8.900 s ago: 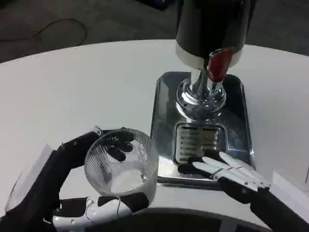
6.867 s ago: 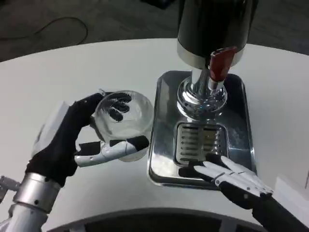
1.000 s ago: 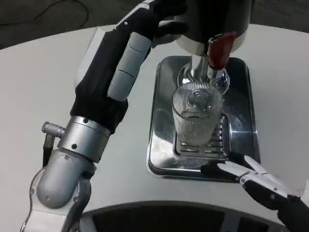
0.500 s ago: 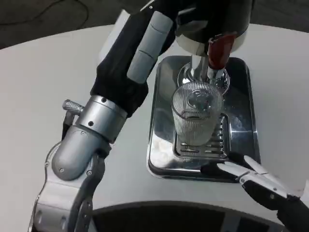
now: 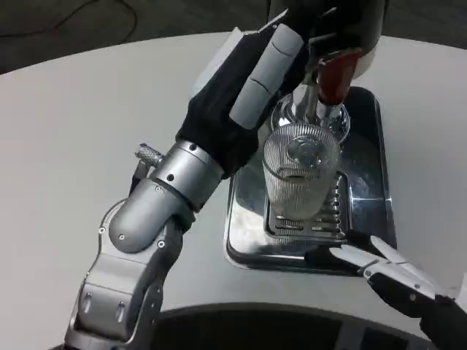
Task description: Grasp the cup under the faucet to collect the drink, then remove the cup.
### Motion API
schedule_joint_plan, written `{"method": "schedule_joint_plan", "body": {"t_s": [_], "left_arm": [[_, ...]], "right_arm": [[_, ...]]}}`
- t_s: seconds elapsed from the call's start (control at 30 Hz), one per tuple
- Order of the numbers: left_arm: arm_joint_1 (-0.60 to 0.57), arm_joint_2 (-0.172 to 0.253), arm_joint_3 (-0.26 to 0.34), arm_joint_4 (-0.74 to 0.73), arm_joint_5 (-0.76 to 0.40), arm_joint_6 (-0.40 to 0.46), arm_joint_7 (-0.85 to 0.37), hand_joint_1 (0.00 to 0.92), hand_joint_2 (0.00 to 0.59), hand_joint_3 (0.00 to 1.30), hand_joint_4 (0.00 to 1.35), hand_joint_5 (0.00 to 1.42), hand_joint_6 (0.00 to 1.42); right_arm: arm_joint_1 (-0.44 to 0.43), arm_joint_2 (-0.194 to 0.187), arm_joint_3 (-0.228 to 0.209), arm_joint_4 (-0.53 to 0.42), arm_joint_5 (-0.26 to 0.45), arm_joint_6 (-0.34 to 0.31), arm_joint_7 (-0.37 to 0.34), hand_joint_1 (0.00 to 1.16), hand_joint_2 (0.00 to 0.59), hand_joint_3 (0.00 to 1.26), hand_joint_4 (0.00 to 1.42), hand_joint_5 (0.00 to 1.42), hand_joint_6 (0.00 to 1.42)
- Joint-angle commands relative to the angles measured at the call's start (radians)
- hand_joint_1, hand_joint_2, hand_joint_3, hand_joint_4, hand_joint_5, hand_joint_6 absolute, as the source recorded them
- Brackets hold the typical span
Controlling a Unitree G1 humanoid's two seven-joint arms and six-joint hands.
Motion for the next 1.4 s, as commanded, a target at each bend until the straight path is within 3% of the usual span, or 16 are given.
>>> {"method": "schedule_joint_plan", "body": {"t_s": [0.03, 0.6, 1.4], "left_arm": [[-0.016, 0.012, -0.019, 0.003, 0.014, -0.01, -0.029, 0.027, 0.104, 0.24, 0.18, 0.25, 0.21], [-0.019, 0.126, -0.053, 0.005, 0.166, -0.129, -0.073, 0.0, 0.102, 0.29, 0.3, 0.3, 0.22], [-0.018, 0.191, -0.103, 0.022, 0.279, -0.27, -0.098, 0.0, 0.099, 0.31, 0.3, 0.3, 0.2]], "right_arm": [[0.012, 0.008, -0.001, 0.007, 0.001, -0.002, -0.013, 0.62, 0.432, 0.2, 0.13, 0.01, 0.0], [-0.007, 0.004, 0.015, 0.008, -0.006, 0.011, -0.016, 0.62, 0.432, 0.2, 0.13, 0.01, 0.0], [-0.013, 0.004, 0.021, 0.004, -0.01, 0.018, -0.017, 0.62, 0.432, 0.21, 0.13, 0.01, 0.0]]}}
